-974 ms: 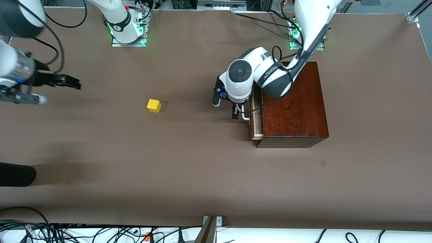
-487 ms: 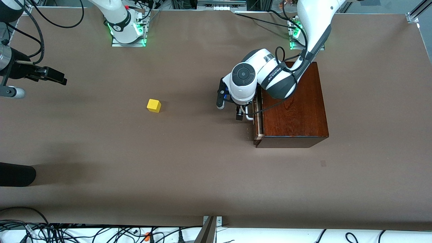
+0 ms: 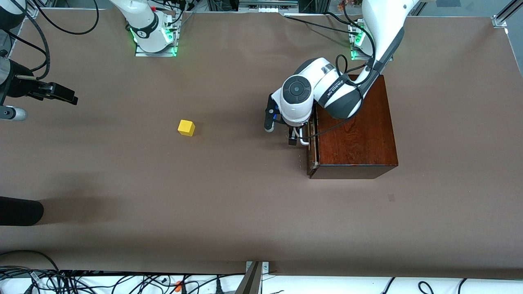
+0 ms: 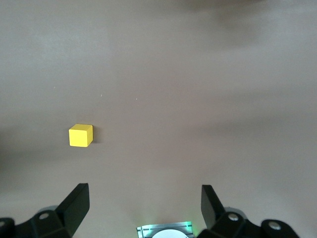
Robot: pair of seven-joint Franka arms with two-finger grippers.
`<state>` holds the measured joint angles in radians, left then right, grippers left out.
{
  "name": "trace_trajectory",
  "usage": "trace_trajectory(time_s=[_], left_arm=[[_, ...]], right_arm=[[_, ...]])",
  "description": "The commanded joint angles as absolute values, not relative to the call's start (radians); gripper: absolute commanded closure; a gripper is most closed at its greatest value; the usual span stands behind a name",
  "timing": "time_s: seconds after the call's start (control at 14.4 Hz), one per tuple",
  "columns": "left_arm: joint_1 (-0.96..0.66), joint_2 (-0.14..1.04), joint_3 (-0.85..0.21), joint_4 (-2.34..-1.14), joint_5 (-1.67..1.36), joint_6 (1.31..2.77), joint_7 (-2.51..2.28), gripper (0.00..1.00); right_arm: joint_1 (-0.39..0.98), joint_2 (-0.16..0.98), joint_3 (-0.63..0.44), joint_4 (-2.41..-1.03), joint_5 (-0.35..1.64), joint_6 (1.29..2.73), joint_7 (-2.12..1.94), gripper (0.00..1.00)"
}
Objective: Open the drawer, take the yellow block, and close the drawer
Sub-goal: 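Push the drawer shut with the left gripper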
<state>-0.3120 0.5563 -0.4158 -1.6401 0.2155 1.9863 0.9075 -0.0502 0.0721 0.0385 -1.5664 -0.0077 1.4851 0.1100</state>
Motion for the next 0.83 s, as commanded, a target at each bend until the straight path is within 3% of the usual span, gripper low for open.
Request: trace_trajectory(time_s=[0.0,0.42,0.76], left_arm=[[-0.299,0.525,-0.416,-1.647,0.247,1.951,0.917,0.0],[-0.295,0.488,-0.425,-1.646,0.244,1.944,0.907,0.0],[-0.278,0.339,-0.425,-1.621,0.154,1.741,0.685,0.0]], right_arm=[[-0.072,0.081,0.061,-1.537,-0.02,1.477,0.114,0.0],[-0.074,0.083,0.06,-1.537,-0.02,1.502,0.1,0.0],[-0.074,0.083,0.057,-1.537,-0.012,1.502,0.091,0.0]])
